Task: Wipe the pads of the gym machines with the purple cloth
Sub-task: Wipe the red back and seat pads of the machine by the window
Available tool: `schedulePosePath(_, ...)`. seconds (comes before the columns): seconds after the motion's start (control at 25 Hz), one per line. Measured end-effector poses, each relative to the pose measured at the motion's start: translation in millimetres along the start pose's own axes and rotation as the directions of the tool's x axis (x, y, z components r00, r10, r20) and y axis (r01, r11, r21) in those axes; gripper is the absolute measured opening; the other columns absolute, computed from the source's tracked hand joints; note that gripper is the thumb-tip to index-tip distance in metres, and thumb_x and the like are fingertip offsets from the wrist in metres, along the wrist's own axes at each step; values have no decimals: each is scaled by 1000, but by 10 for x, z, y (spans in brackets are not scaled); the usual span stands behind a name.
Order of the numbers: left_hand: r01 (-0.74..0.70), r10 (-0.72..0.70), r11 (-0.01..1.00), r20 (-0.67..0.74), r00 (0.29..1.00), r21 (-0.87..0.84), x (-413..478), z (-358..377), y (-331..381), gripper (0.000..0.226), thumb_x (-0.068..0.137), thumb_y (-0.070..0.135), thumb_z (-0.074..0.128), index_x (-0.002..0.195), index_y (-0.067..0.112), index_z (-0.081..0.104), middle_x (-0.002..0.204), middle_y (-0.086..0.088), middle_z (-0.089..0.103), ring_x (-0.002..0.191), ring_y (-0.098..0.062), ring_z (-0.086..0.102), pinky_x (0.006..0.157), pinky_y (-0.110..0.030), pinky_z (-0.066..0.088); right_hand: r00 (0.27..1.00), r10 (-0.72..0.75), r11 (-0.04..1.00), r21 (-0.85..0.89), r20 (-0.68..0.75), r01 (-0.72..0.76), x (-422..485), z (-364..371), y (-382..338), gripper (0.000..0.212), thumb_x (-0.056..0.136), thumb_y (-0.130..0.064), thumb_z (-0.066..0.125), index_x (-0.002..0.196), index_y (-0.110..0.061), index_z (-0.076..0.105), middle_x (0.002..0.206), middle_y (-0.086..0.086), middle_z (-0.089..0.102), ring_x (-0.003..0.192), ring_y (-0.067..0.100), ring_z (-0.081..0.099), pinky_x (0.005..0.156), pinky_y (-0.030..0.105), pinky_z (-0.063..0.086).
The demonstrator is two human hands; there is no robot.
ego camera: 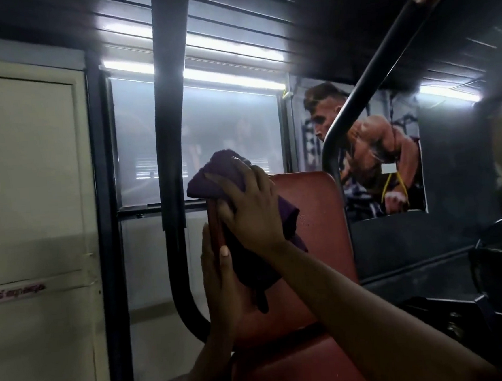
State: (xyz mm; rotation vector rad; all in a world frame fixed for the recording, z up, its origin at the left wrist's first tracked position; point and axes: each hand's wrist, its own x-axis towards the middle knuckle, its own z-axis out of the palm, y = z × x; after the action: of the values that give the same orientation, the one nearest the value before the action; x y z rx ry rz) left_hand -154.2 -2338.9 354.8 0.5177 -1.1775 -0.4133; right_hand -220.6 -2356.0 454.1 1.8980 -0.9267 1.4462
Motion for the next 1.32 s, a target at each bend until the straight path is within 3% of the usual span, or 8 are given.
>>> schedulePosePath(0.32,-11,11,987,1,1000,159,-32,0,-21,74,67,84,31,133,54,20,128,43,27,114,34,26,91,4,26,994,-18,996,81,-110,27,123,-108,336,46,75,-34,43,117,-23,59,116,7,56,100,25,47,87,33,32)
schedulePosePath(0.44,-26,26,975,2,1000,219,-29,3,-22,79,65,88,26,134,52,19,137,33,25,114,36,22,92,3,21,955,81,991,124,-284,-47,105,-281,665,34,73,-23,50,105,-33,57,103,-14,49,93,19,43,85,36,33)
schedulePosePath(0.52,-18,18,967,0,1000,254,-23,17,-12,83,63,89,24,136,50,16,138,27,24,111,38,20,89,4,18,922,251,967,114,-293,-227,103,-340,967,32,76,-29,45,103,-26,61,105,-5,52,97,27,45,90,39,36)
schedulePosePath(0.68,-8,14,956,-17,1000,294,-46,27,2,85,61,90,22,135,50,13,137,21,23,119,19,25,87,5,19,844,493,866,26,-213,-499,157,-288,1271,35,80,-28,50,111,-16,62,114,20,54,109,40,44,98,44,35)
schedulePosePath(0.84,-12,20,944,-21,1000,329,-61,17,-5,76,66,82,30,133,52,11,139,12,29,125,-1,31,102,-22,27,764,603,794,78,-231,-603,28,-303,1374,44,82,-34,46,123,-19,55,119,23,54,115,41,45,102,45,34)
schedulePosePath(1.0,-18,26,936,-18,999,351,-88,12,-25,75,62,90,23,130,61,7,148,1,29,131,-15,38,100,-31,33,681,703,710,159,-205,-686,-508,-280,1408,76,71,-53,25,127,-11,52,110,28,60,104,42,53,93,46,39)
schedulePosePath(1.16,-1,12,943,-30,999,332,-96,18,-47,78,61,91,21,131,60,6,149,1,27,131,-17,38,99,-32,33,656,733,680,196,-178,-706,-1070,-205,1417,76,71,-54,27,116,-1,58,101,29,62,97,44,56,86,48,44)
schedulePosePath(1.32,-4,13,949,-26,1000,317,-90,20,-39,79,62,91,21,132,56,8,150,0,26,125,-8,36,97,-29,32,537,825,566,251,-177,-786,-1503,-170,1254,77,68,-56,26,112,0,57,96,30,60,93,44,55,82,49,44)
